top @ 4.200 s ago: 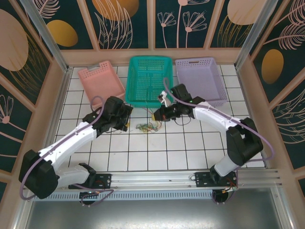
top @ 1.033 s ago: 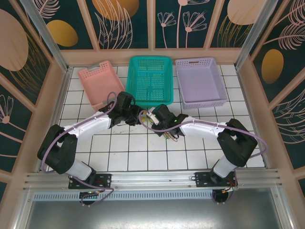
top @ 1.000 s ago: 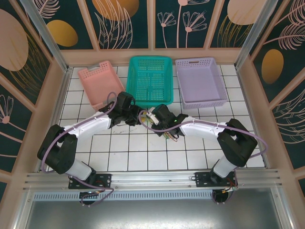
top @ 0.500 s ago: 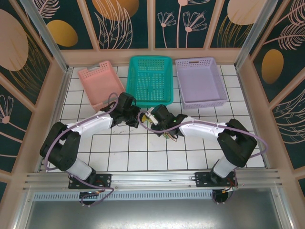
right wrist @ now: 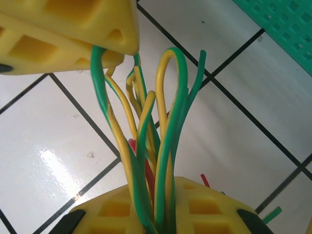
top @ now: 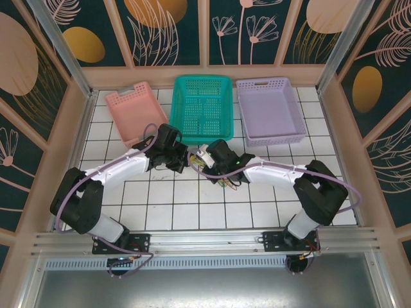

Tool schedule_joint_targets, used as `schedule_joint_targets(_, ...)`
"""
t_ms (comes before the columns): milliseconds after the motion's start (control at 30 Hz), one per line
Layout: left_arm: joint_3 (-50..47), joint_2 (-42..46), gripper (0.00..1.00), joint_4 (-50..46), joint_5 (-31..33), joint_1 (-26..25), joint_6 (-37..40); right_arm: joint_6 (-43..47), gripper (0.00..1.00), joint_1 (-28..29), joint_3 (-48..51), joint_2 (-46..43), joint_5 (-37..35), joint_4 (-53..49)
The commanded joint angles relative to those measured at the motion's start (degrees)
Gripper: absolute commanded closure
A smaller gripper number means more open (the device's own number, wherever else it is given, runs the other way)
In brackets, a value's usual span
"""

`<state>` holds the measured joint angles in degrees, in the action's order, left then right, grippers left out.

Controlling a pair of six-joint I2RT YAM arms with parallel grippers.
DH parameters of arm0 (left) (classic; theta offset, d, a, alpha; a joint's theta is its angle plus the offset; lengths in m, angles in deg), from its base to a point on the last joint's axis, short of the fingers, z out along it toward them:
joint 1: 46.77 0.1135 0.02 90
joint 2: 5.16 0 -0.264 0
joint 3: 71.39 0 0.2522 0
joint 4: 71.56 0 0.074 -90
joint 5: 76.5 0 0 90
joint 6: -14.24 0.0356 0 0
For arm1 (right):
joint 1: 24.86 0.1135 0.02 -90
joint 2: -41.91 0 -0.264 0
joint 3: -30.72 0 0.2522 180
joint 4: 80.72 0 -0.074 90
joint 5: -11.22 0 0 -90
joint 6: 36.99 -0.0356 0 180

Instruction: Untangle the cables

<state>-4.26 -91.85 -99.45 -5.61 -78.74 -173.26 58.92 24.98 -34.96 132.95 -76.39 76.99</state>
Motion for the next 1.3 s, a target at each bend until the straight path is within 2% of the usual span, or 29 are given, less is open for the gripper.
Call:
schedule_joint_targets(0,1.0,2.5,1.0,-3.3,7.8,3.7,2.7,0.1,0.81,-2.3,3.2,-0.9,1.6,-9.4)
schedule_joint_targets(233,0.1,2.1,1.0,1.7,4.6,3.7,3.7,-2.9,0.7,-2.6,-0.2,2.5,7.5,-10.4)
schedule_joint_targets(467,-0.8,1.8,1.0,6.6,2.0,3.7,8.5,-5.2,0.61,-3.0,-0.8,2.4,14.3,-10.8)
schedule_joint_targets(533,-0.9,1.8,1.0,8.0,1.6,3.7,11.4,-6.5,0.6,-4.3,-0.9,1.0,18.2,-10.4)
schedule_joint_targets(667,-0.9,1.9,1.0,10.1,1.3,3.7,22.0,-13.3,0.51,-10.1,-0.9,-3.9,29.6,-7.0)
schedule_joint_targets(733,-1.8,2.3,1.0,13.0,0.1,3.7,24.8,-17.1,0.48,-12.5,-1.9,-5.4,31.9,-5.8)
schedule_joint_targets(867,-4.1,3.4,1.0,20.8,-2.5,3.7,27.5,-24.8,0.46,-15.1,-4.7,-4.3,34.3,-3.3)
schedule_joint_targets(1000,-3.9,3.3,1.0,23.5,-4.1,3.7,29.9,-30.3,0.46,-15.4,-7.1,-2.0,34.4,-0.3)
schedule_joint_targets(1267,-3.7,3.0,1.0,25.1,-6.5,3.6,30.7,-30.1,0.46,-15.8,-11.4,2.7,28.9,-2.9)
